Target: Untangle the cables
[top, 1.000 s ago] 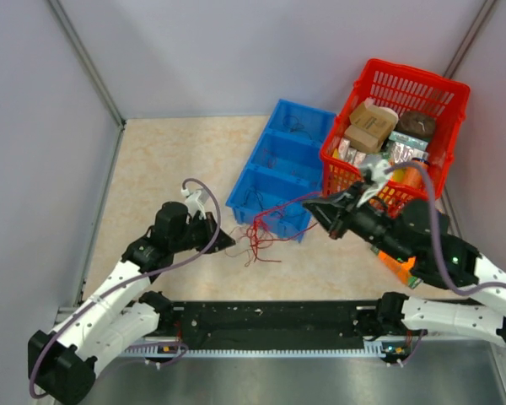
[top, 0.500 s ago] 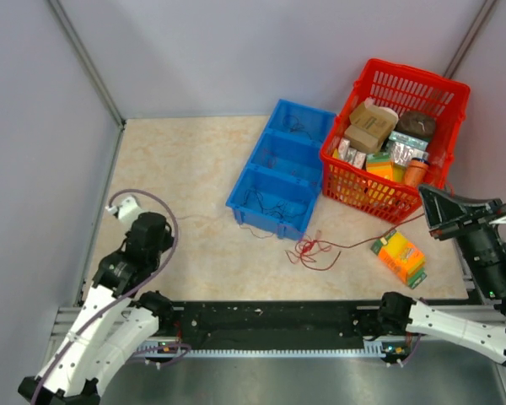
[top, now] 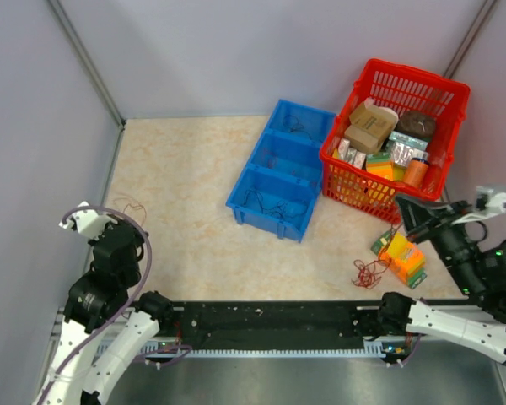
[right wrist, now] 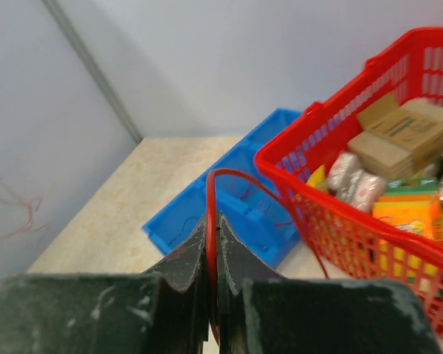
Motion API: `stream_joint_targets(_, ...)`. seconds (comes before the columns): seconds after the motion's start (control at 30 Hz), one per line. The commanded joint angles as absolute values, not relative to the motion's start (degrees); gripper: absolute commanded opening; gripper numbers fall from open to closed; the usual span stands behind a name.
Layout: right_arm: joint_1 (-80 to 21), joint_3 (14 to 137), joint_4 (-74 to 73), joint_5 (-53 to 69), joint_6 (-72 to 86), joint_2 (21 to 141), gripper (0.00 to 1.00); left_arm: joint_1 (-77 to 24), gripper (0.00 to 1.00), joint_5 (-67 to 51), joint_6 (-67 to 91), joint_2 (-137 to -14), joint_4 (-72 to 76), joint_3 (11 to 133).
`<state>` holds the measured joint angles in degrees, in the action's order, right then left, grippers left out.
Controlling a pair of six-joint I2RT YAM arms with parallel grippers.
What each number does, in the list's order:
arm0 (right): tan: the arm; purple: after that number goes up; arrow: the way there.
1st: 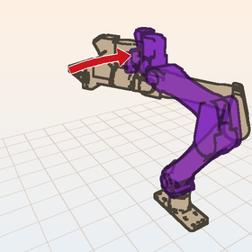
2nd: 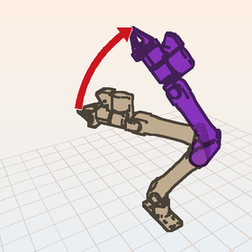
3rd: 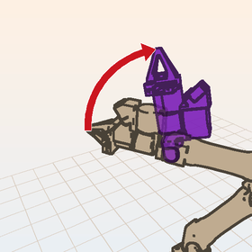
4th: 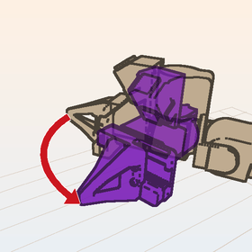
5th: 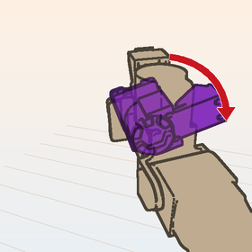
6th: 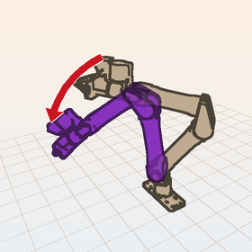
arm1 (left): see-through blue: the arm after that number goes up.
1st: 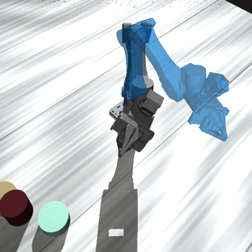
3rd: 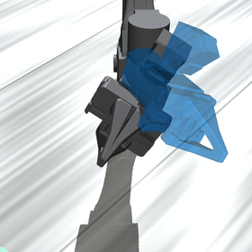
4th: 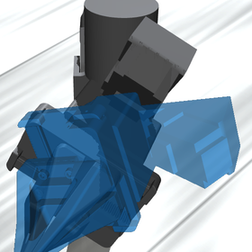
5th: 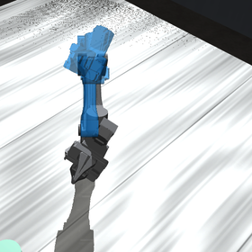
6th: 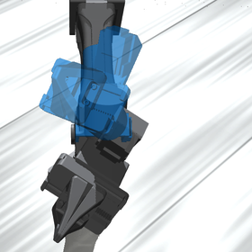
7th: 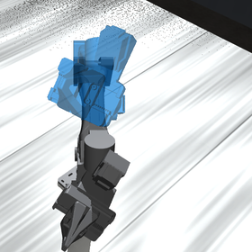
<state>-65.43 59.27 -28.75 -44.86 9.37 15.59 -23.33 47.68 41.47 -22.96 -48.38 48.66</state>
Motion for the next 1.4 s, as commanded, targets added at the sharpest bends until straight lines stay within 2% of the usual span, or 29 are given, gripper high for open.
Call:
stream_joint_targets(0.0,-65.0,53.6,-25.7,-32.1,14.5,23.5,0.00,-23.1,0.00,34.5,35.3,-22.8,-40.0,50.3)
stream_joint_targets(0.13,-65.1,45.8,-19.3,-23.0,18.9,30.7,0.00,-23.1,0.00,23.8,34.7,-25.6,-36.8,53.3)
stream_joint_targets(0.23,-65.0,39.7,-15.3,-18.8,24.0,34.4,0.00,-23.1,0.00,20.6,33.8,-27.7,-36.4,56.2)
stream_joint_targets(0.47,-65.2,28.1,-9.1,-11.4,29.6,34.6,0.02,-23.1,0.00,11.2,31.6,-29.7,-33.9,60.8)
stream_joint_targets(0.57,-64.8,31.8,-14.8,-11.3,27.1,38.7,0.58,-23.1,0.00,5.0,33.1,-30.8,-32.6,61.0)
stream_joint_targets(0.6,-64.2,34.1,-16.6,-10.7,25.4,40.6,0.67,-23.1,0.00,2.7,33.7,-31.1,-31.7,60.8)
stream_joint_targets(0.7,-62.9,42.5,-19.3,-7.2,18.1,46.0,0.74,-23.1,0.00,-3.3,35.5,-32.5,-29.2,60.0)
stream_joint_targets(0.8,-59.3,49.7,-17.0,-2.0,13.4,49.4,0.87,-23.1,0.00,-7.7,37.2,-34.1,-28.6,59.9)
stream_joint_targets(0.93,-50.5,54.7,-6.8,16.7,14.6,55.4,0.89,-23.1,0.00,-14.5,38.8,-35.9,-28.7,59.1)
stream_joint_targets(1.03,-50.1,58.3,-0.5,26.4,14.8,60.5,0.89,-23.1,0.00,-18.1,40.2,-36.4,-29.5,58.0)
stream_joint_targets(1.17,-50.7,57.3,16.4,38.9,23.0,66.3,0.86,-23.1,0.00,-22.1,42.4,-35.8,-28.2,55.4)
stream_joint_targets(1.23,-52.1,56.7,20.5,40.0,25.1,68.6,0.81,-23.1,0.00,-23.4,43.5,-35.1,-26.6,54.0)
stream_joint_targets(1.37,-54.7,57.7,18.2,34.1,23.6,71.2,0.73,-23.1,0.00,-26.6,44.5,-35.5,-24.3,53.0)
